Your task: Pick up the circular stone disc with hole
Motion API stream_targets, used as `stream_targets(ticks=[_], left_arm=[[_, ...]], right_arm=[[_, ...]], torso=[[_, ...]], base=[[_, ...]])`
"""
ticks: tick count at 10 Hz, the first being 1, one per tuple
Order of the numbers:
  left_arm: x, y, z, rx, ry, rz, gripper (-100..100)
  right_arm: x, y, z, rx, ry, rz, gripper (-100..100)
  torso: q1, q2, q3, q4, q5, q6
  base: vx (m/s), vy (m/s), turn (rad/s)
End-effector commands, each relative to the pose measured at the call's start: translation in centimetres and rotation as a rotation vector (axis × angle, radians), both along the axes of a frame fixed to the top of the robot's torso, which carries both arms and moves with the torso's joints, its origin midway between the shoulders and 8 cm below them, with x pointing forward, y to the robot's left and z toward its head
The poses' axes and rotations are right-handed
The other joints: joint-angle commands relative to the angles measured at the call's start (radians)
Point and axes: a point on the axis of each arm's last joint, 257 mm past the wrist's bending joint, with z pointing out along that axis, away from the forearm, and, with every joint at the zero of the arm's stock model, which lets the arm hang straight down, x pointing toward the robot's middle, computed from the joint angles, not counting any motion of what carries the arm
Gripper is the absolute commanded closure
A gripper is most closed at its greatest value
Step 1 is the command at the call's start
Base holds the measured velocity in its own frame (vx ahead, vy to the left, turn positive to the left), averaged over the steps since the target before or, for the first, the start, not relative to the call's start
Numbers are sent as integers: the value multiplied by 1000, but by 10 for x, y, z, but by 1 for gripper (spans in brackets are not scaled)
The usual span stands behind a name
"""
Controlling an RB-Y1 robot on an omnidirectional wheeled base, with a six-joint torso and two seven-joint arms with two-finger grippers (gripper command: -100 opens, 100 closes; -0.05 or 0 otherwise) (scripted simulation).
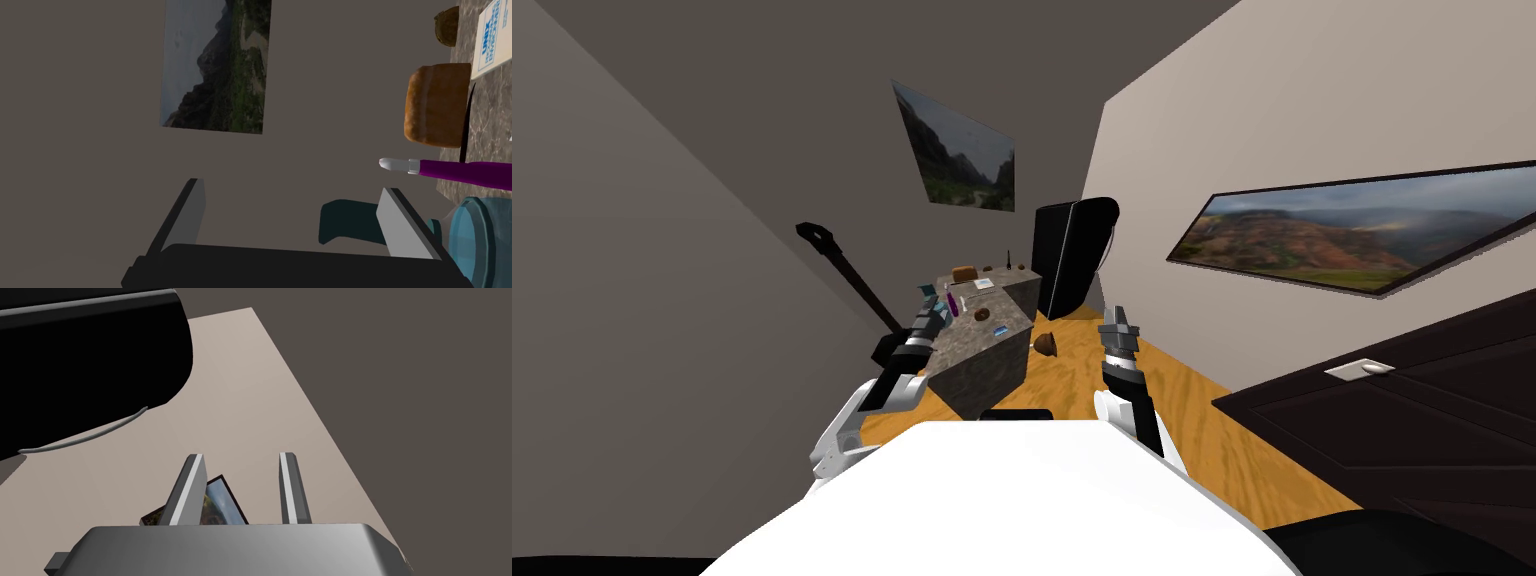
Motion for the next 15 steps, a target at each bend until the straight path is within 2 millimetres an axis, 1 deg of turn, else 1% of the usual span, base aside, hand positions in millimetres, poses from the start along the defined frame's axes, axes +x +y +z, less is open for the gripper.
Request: stream_targets(ticks=[1,2,3,4,5,6,7,8,10,11,12,13,14,15], left_arm=[[3,5,-9,-4,39,11,-100],[9,14,-13,-1,66,22,-100],[10,16,-18,-5,86,28,-100],[15,26,-21,-3,108,38,-100],[15,28,-27,-6,131,46,-100],[20,38,-28,-6,151,57,-100],[21,41,-37,-11,183,67,-100],[25,52,-38,-11,203,81,-100],[25,55,-47,-17,238,93,-100],[28,68,-51,-21,268,112,-100],[28,70,-56,-25,287,118,-100],[28,70,-57,-25,291,119,-100],[31,84,-61,-31,319,140,-100],[30,86,-68,-36,346,148,-100]], right_arm=[[0,0,0,0,0,0,0],[0,0,0,0,0,0,0],[0,0,0,0,0,0,0],[0,0,0,0,0,0,0],[0,0,0,0,0,0,0],[0,0,0,0,0,0,0],[0,0,0,0,0,0,0],[0,0,0,0,0,0,0],[0,0,0,0,0,0,0],[0,0,0,0,0,0,0],[0,0,0,0,0,0,0],[0,0,0,0,0,0,0],[0,0,0,0,0,0,0],[0,0,0,0,0,0,0]], torso=[[0,0,0,0,0,0],[0,0,0,0,0,0],[0,0,0,0,0,0],[0,0,0,0,0,0],[0,0,0,0,0,0],[0,0,0,0,0,0],[-1,0,0,0,0,0],[0,0,0,0,0,0],[0,0,0,0,0,0],[0,0,0,0,0,0],[0,0,0,0,0,0],[0,0,0,0,0,0],[0,-1,0,0,0,-1],[0,-1,0,0,0,0]], base=[[-13,-16,-31],[-16,-25,-78],[-12,-20,-45],[-10,-25,-77],[-10,-21,-51],[-18,-29,-75],[-11,-24,-54],[-5,-34,-99],[-2,-15,-18],[-4,-20,-89],[-4,-20,-63],[0,-10,4],[3,-23,-102],[3,-23,-57]])
